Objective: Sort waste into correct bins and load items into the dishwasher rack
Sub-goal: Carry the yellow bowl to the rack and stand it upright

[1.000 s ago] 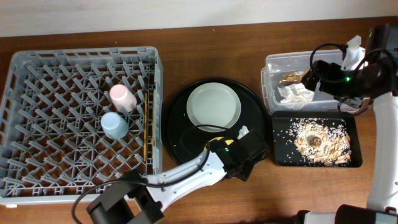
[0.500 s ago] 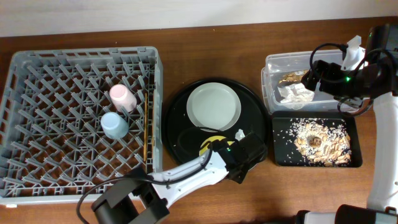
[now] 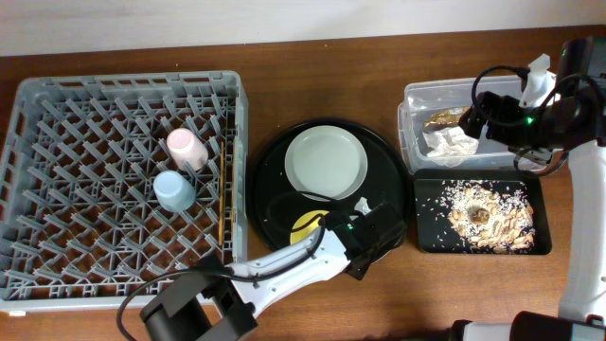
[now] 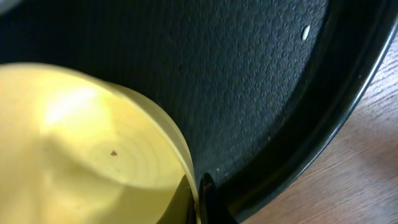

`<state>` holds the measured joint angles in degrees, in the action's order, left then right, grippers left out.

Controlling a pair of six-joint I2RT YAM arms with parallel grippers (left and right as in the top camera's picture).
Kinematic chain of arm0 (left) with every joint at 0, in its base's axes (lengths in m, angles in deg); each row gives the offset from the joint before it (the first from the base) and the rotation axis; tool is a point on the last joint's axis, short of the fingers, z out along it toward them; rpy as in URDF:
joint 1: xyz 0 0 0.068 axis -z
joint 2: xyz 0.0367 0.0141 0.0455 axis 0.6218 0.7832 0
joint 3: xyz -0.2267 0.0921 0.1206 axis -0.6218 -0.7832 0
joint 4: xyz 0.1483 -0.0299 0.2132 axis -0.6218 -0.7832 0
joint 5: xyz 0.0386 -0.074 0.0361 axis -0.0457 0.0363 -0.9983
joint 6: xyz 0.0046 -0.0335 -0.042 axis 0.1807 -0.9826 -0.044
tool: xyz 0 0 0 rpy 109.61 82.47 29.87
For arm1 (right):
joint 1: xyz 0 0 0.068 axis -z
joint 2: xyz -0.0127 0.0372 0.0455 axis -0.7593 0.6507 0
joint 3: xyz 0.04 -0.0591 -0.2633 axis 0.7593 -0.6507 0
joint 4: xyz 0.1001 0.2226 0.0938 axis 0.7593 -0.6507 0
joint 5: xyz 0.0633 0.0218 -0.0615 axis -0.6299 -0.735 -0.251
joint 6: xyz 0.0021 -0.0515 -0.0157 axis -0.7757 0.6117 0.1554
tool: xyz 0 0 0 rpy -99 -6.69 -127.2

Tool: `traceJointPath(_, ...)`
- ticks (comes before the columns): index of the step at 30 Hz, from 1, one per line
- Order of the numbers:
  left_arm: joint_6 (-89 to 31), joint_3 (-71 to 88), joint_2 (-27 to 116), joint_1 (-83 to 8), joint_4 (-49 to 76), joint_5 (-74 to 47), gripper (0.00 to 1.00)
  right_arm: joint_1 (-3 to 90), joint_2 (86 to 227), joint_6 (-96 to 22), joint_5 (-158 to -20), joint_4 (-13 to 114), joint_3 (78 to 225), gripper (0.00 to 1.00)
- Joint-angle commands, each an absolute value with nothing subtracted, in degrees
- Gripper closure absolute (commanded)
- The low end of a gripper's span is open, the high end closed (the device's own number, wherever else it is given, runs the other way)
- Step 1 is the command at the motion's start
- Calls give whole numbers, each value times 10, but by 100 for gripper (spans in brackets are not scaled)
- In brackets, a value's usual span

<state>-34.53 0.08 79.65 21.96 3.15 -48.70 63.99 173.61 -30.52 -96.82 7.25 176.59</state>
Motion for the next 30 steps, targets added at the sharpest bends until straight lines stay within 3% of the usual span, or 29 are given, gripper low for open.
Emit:
traceJointPath(1, -285, 64, 779, 215, -32, -489, 99, 642, 1736, -308, -966, 73, 1774, 1)
traceJointPath(6, -210, 281, 729, 126, -144, -474, 100, 642, 1736, -308, -966, 73, 1774, 1)
traceJointPath(10, -151, 399, 727, -41, -128, -318, 99, 642, 1736, -308, -966, 73, 1774, 1)
traceJointPath(12, -139, 402, 734, -180, -67, -104, 99, 642, 1736, -308, -966, 73, 1774, 1)
traceJointPath(15, -150, 402, 779, -307, 10, 140, 100, 642, 1736, -308, -966, 73, 1774, 1)
traceJointPath(20, -270, 402, 937, -420, 162, 406, 100, 642, 1736, -308, -966, 73, 1774, 1)
traceJointPath(24, -405, 402, 1050, -468, 285, 489, 100, 642, 1736, -308, -966, 73, 1774, 1)
traceJointPath(30, -416, 395, 1088, -504, 279, 490, 99, 642, 1736, -308, -966, 73, 1774, 1)
